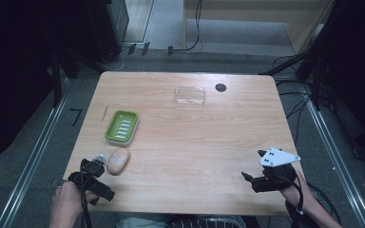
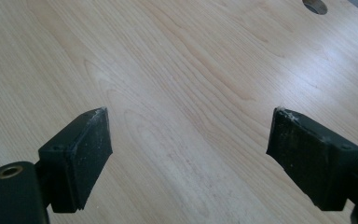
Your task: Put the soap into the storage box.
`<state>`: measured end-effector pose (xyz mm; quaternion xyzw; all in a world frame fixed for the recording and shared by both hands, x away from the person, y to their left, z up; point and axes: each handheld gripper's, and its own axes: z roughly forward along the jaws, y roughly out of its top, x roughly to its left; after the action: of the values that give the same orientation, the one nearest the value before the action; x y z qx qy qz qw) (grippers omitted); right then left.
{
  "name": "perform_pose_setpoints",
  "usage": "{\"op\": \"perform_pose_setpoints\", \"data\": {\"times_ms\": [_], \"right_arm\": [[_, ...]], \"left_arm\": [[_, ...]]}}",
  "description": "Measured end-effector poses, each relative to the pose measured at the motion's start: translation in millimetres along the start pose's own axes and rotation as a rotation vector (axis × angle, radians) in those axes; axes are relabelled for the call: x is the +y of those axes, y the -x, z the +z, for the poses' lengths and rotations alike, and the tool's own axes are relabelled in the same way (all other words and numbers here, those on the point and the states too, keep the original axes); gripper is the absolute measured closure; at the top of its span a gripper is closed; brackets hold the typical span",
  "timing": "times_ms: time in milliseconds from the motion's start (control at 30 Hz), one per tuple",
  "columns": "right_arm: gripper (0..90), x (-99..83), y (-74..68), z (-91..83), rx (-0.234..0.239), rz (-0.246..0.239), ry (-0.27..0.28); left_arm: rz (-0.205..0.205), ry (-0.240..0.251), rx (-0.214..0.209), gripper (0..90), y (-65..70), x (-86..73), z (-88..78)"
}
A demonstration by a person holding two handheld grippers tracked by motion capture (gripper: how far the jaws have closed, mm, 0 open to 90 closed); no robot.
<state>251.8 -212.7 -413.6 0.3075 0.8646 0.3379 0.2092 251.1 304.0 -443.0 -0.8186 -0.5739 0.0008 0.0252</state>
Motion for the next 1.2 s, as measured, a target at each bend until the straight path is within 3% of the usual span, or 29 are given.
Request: {"op": "perform_pose_setpoints", "data": {"times_ms": [833,1200], "right_arm": [[13.7,5.8,-1.8,4.4,0.006,-0.019,0.000],[13.7,7.2,-2.4,5.8,0.008,-0.021,-0.001]], "left_arm": [[-0.007,-0.034,-0.047,0.8,-3.3,12.3,-14.3],[-0.012,-0.015,-0.049,0.8,-4.9,25.7,-17.3]]}}
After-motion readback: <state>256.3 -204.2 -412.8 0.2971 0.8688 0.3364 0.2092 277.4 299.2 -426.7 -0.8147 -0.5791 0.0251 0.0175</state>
